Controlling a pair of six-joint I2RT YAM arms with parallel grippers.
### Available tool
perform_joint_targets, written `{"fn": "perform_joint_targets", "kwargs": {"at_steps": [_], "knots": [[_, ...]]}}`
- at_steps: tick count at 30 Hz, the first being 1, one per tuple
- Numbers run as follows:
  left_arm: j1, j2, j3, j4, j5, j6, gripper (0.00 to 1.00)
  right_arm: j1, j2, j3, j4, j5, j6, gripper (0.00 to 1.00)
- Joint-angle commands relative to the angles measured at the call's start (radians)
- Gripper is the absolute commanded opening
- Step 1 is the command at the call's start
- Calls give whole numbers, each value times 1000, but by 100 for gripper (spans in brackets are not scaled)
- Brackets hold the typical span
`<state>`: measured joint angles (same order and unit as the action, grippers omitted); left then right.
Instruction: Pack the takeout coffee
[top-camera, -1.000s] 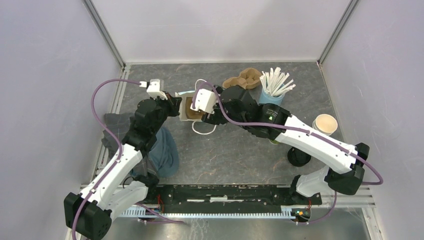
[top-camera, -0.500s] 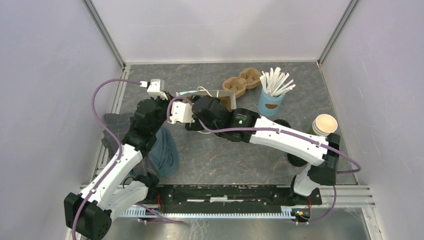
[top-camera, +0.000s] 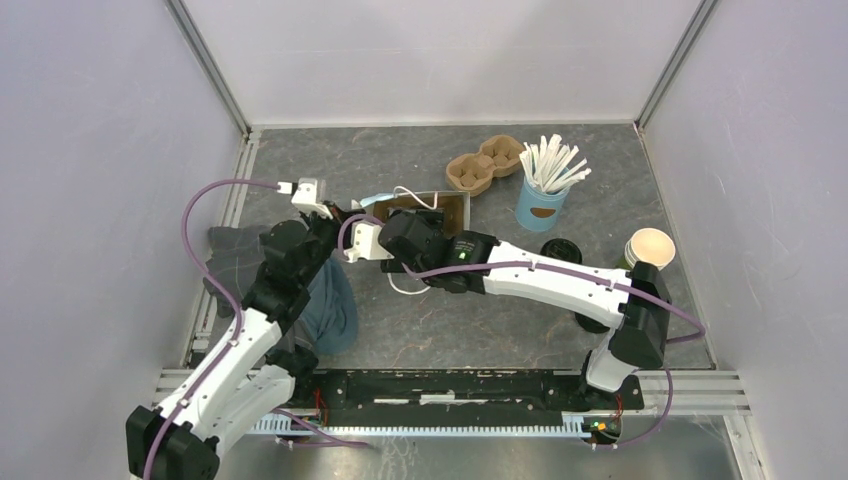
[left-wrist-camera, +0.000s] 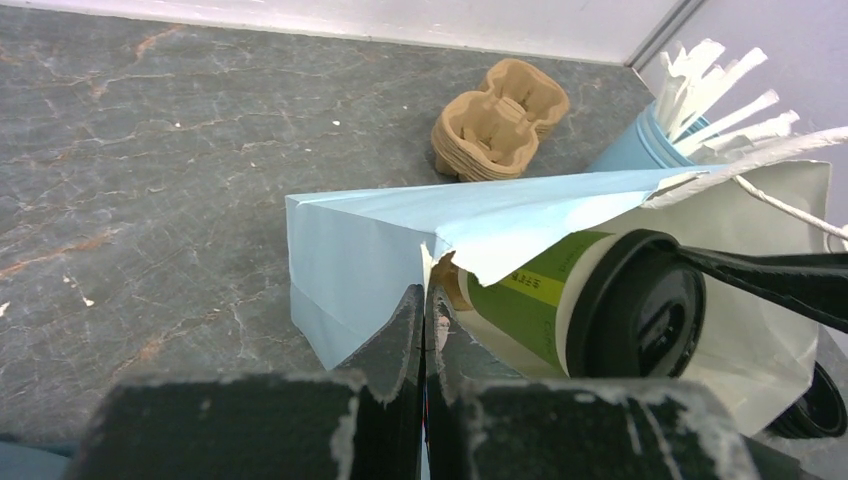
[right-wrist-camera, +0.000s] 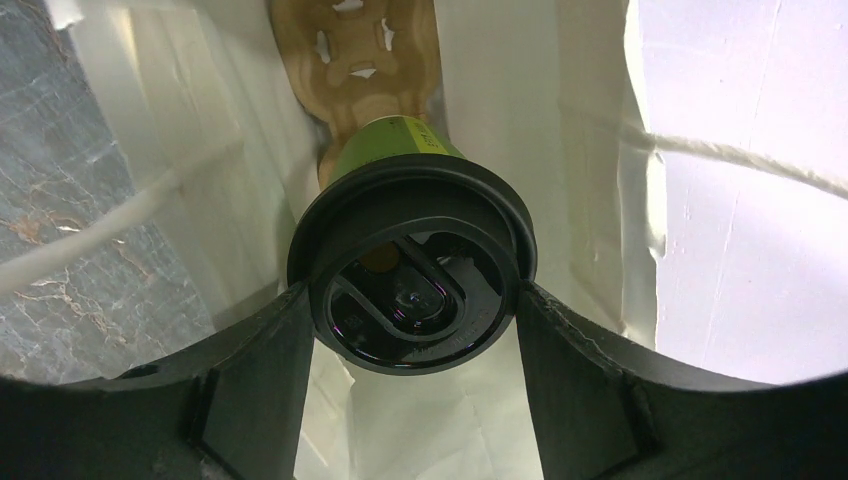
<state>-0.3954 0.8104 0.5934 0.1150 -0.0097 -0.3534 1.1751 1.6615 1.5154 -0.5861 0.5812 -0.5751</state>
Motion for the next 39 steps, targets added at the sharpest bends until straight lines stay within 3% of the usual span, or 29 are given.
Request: {"fn": "perform_joint_targets", "kwargs": {"at_steps": [1, 8, 15, 39], "knots": [[-4, -41, -37, 18, 54, 16, 2, -14, -52, -31, 48, 34, -2, 50], [-9, -134, -75, -70, 94, -11, 2, -61, -57, -49, 102, -98, 14, 49], [-29, -247, -100, -176, 88, -49, 2, -71, -80, -98, 102, -137, -88, 48], [-89, -220, -58, -265, 46, -36, 2, -128, -64, -179, 174, -186, -290, 46]]}}
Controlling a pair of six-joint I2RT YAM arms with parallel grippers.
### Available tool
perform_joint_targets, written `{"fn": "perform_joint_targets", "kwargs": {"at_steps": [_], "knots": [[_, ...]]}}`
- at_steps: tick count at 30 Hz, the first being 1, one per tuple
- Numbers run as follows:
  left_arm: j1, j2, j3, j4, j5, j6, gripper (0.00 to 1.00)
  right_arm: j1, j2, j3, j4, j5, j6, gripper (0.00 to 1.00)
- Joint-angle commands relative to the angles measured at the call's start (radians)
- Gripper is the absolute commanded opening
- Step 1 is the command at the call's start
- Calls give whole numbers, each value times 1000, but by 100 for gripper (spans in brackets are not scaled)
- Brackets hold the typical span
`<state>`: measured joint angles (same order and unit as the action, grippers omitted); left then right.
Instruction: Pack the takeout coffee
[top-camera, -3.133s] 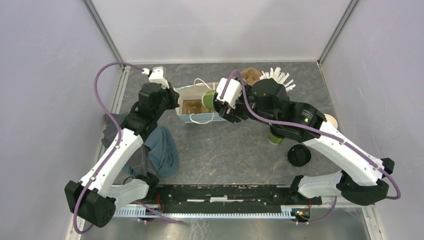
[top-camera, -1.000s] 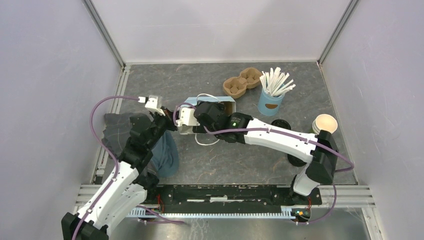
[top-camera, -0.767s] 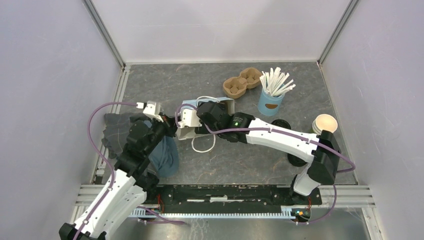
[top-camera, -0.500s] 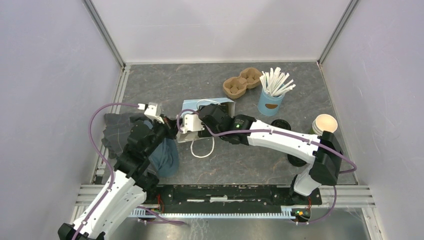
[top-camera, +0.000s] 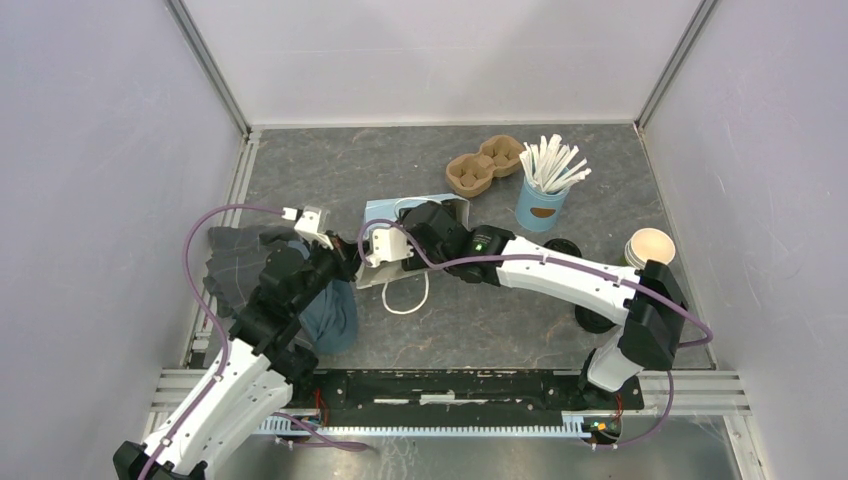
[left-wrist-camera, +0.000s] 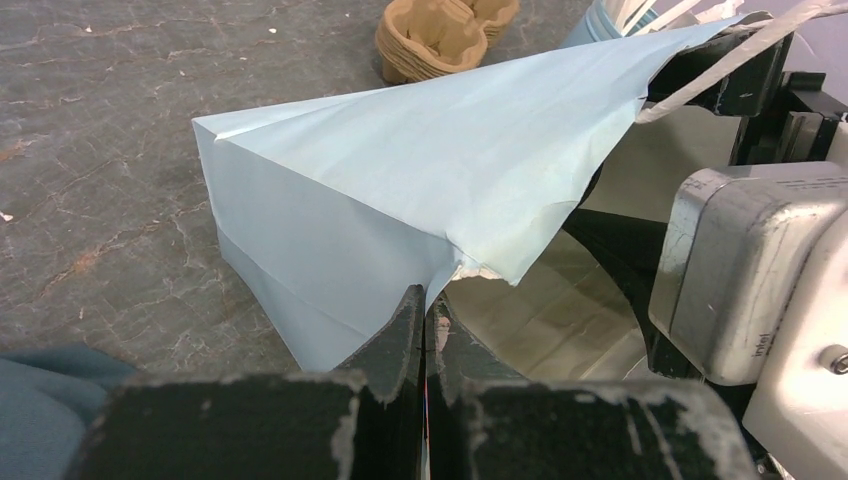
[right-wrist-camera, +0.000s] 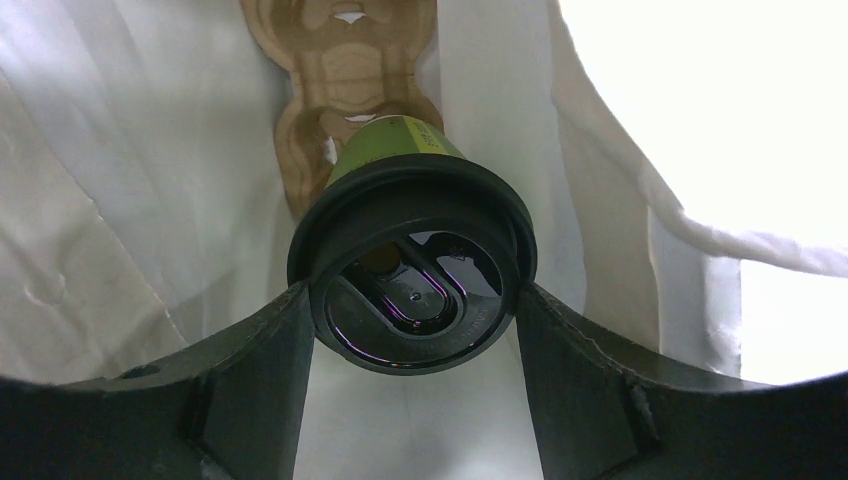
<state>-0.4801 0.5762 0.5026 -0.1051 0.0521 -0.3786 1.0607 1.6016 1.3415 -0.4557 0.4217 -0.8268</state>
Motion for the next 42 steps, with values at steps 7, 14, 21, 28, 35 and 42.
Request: {"fn": "perform_joint_targets", "kwargs": {"at_steps": [7, 14, 21, 28, 35, 42], "knots": [[-5, 45, 75, -71, -61, -23, 2, -50, 15, -20, 52, -103, -66, 47], [-5, 79, 136, -95, -137, -16, 2, -51, 3, -13, 16, -164, -87, 50], [-5, 76, 122, -97, -126, -26, 2, -48, 58, 71, -1, -98, -132, 49], [-6, 75, 121, -97, -120, -13, 2, -57, 68, 16, 40, -23, -138, 46], [-12, 77, 125, -99, -123, 4, 2, -58, 85, 6, 79, -37, -139, 47], [-13, 76, 129, -108, -132, 6, 2, -75, 109, 2, 105, -52, -159, 47]]}}
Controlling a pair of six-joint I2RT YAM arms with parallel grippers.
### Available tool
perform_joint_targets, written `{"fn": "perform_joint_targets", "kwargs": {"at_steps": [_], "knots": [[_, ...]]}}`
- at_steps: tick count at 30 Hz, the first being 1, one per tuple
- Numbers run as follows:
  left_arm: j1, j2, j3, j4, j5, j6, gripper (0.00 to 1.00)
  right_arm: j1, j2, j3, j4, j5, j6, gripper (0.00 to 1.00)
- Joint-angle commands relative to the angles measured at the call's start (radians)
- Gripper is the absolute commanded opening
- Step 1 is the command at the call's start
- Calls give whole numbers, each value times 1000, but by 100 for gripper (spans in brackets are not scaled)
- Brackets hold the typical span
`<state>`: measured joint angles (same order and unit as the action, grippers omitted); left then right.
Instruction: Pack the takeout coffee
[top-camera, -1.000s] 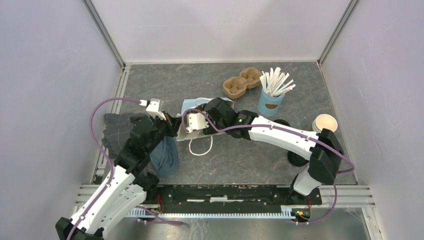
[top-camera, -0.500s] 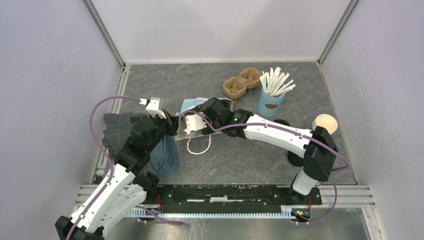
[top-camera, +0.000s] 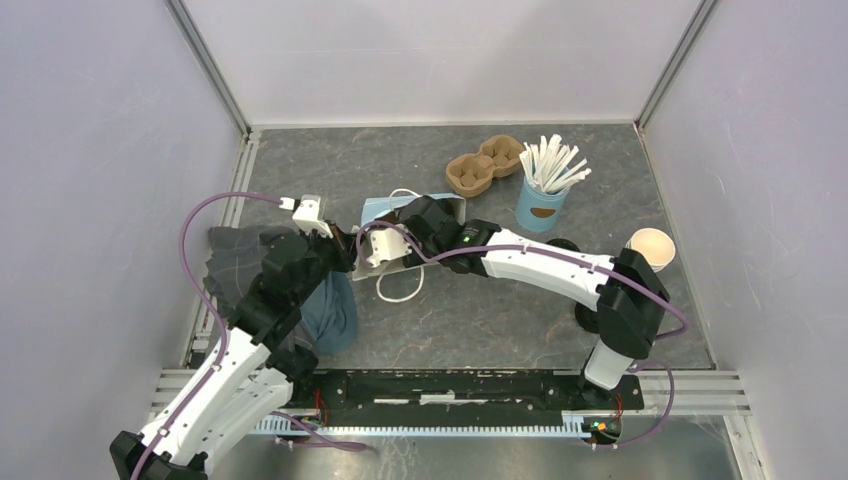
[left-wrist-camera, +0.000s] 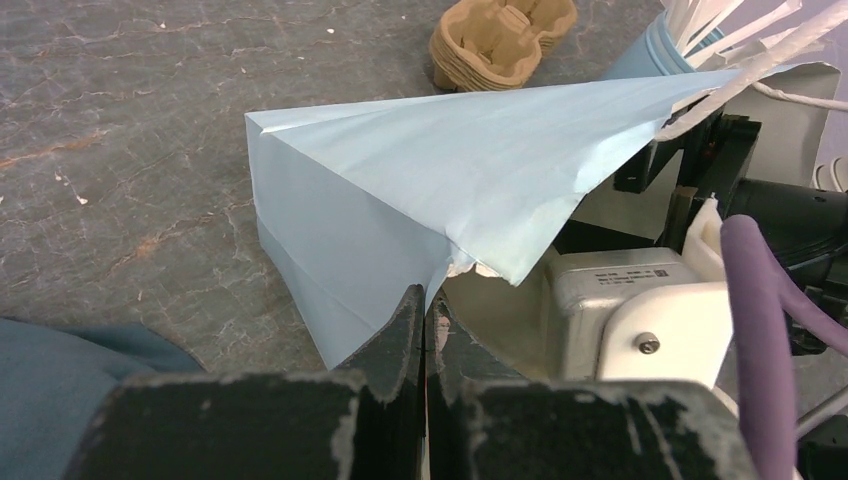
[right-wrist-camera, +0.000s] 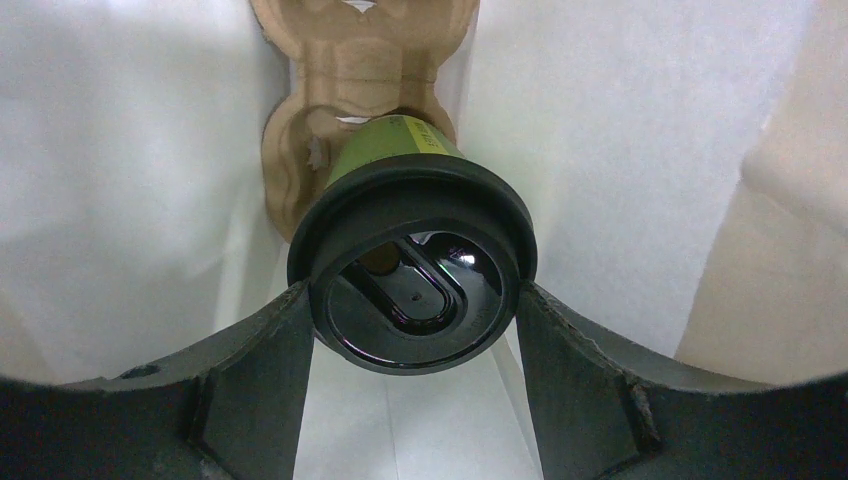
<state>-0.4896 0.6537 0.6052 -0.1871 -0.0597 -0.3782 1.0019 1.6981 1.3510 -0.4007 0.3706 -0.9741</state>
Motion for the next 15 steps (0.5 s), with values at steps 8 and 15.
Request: {"fn": "perform_joint_targets", "kwargs": {"at_steps": [8, 15], "knots": [[-3, -15, 28, -47, -35, 6, 2, -39, 14, -47, 96, -44, 1, 47], [-3, -2, 42, -60, -47, 16, 2, -39, 24, -2, 34, -124, 83, 47]]}}
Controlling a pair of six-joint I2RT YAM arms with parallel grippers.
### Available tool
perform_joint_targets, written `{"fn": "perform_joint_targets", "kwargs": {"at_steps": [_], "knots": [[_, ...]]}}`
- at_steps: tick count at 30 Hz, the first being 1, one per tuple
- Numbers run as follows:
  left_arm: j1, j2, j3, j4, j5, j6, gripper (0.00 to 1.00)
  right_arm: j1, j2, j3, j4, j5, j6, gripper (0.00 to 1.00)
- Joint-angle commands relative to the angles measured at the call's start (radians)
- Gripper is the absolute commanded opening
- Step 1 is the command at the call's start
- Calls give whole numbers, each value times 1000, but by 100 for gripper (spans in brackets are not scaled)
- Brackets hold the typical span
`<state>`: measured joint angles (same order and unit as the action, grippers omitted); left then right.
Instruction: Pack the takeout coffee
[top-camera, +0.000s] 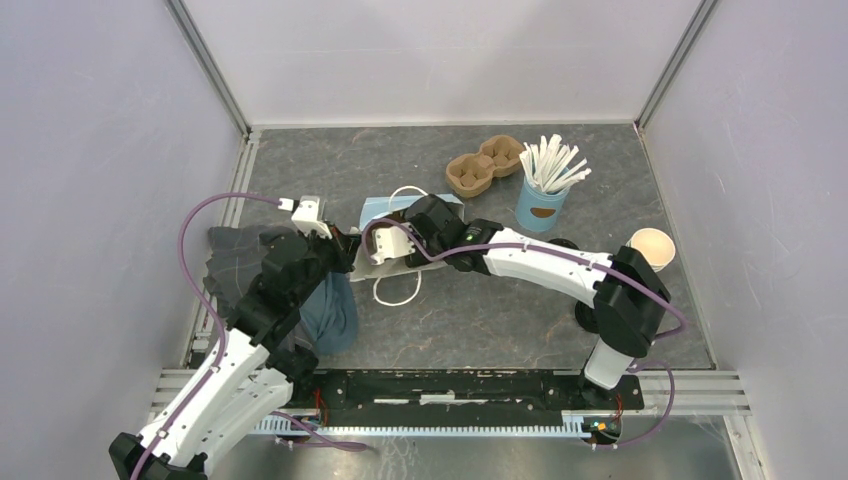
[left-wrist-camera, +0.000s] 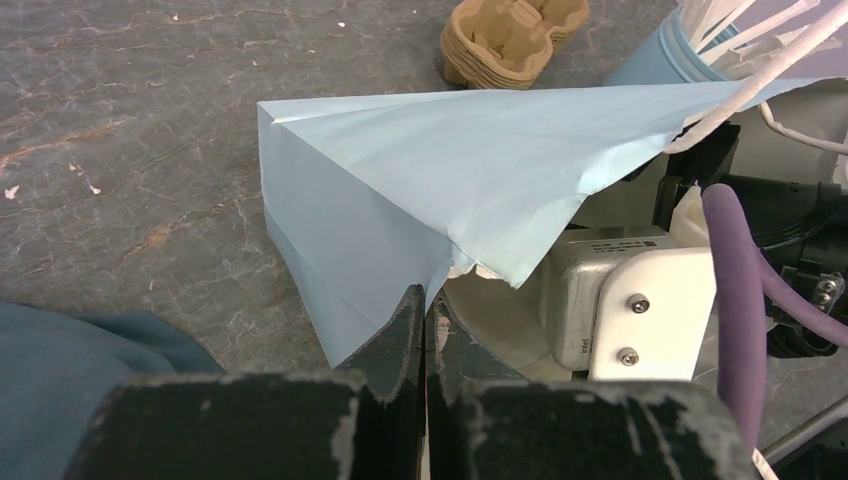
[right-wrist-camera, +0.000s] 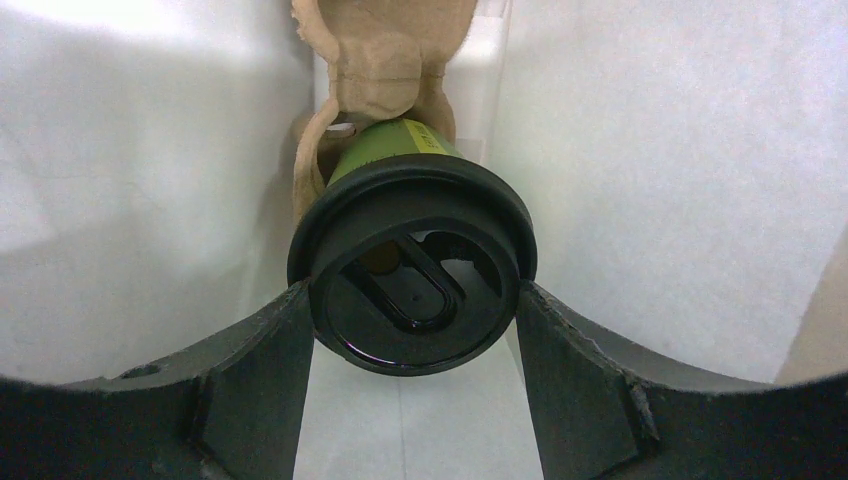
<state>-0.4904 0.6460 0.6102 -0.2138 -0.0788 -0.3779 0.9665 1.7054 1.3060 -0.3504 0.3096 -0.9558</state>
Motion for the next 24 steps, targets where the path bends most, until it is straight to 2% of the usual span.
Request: {"fn": "perform_joint_targets", "kwargs": {"at_steps": [1, 8, 24], "knots": [[-2, 8, 40, -33, -31, 17, 2, -3, 19, 57, -26, -64, 80, 47], [-2, 21, 41, -35, -14, 13, 2, -7, 22, 131, -44, 10, 135, 49], [-2, 32, 57, -47, -10, 26, 2, -37, 57, 90, -24, -100, 189, 48]]}}
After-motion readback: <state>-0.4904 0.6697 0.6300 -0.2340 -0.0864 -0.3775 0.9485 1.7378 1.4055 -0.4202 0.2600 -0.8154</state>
